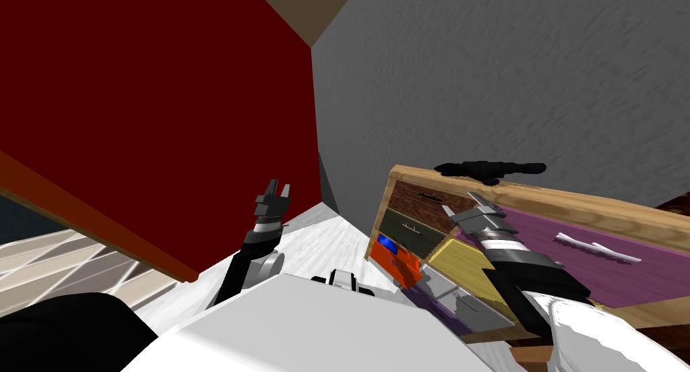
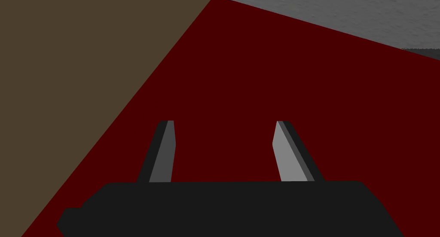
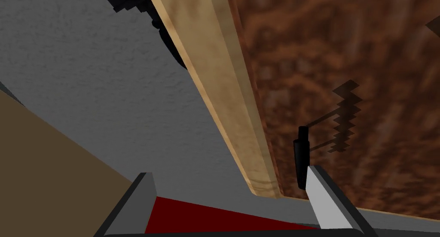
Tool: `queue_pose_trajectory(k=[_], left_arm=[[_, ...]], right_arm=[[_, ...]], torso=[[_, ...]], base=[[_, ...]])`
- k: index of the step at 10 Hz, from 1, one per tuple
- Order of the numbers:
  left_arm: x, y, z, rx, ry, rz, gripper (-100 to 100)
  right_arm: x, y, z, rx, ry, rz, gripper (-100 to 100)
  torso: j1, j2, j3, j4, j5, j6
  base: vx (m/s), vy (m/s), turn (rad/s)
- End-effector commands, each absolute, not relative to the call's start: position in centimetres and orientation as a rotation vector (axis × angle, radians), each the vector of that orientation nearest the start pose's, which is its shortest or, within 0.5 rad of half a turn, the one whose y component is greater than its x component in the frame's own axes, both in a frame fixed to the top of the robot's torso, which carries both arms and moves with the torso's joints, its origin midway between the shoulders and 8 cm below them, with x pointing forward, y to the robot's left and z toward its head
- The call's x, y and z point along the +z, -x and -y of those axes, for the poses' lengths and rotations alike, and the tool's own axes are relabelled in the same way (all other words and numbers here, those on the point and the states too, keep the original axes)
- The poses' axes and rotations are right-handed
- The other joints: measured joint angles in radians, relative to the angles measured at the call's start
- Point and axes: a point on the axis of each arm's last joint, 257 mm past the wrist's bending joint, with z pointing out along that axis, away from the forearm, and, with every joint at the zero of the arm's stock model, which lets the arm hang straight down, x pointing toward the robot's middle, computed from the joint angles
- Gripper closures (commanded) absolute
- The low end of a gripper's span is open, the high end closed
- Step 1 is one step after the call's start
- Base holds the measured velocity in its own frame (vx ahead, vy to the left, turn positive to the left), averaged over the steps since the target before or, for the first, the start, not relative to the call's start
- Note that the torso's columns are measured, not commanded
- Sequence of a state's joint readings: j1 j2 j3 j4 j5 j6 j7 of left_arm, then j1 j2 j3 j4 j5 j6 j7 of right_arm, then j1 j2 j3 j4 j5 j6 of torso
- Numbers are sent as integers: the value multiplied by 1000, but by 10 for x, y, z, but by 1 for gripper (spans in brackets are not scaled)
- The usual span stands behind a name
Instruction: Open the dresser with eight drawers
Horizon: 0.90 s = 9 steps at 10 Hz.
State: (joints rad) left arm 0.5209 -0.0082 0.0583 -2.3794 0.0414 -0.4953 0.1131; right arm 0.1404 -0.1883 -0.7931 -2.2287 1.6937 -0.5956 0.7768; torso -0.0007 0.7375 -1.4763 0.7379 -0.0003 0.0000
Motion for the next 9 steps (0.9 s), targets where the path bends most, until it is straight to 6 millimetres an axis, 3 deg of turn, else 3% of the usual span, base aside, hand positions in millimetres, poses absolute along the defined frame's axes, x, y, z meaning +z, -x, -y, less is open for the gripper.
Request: queue_pose_trajectory(k=[1, 5, 9], left_arm=[[62, -317, -300, -1386, 652, -498, 0], [62, -317, -300, -1386, 652, -498, 0], [62, -317, -300, -1386, 652, -498, 0]], right_arm=[[36, -388, 468, -1445, 889, -1044, -100], [26, -382, 493, -1567, 914, -1101, -100], [-2, -369, 521, -1671, 907, -1215, -100]], torso=[[1, 1, 0, 0, 0, 0], [2, 0, 0, 0, 0, 0], [2, 0, 0, 0, 1, 0]], base=[[45, 67, 20], [43, 64, 17], [48, 61, 19]])
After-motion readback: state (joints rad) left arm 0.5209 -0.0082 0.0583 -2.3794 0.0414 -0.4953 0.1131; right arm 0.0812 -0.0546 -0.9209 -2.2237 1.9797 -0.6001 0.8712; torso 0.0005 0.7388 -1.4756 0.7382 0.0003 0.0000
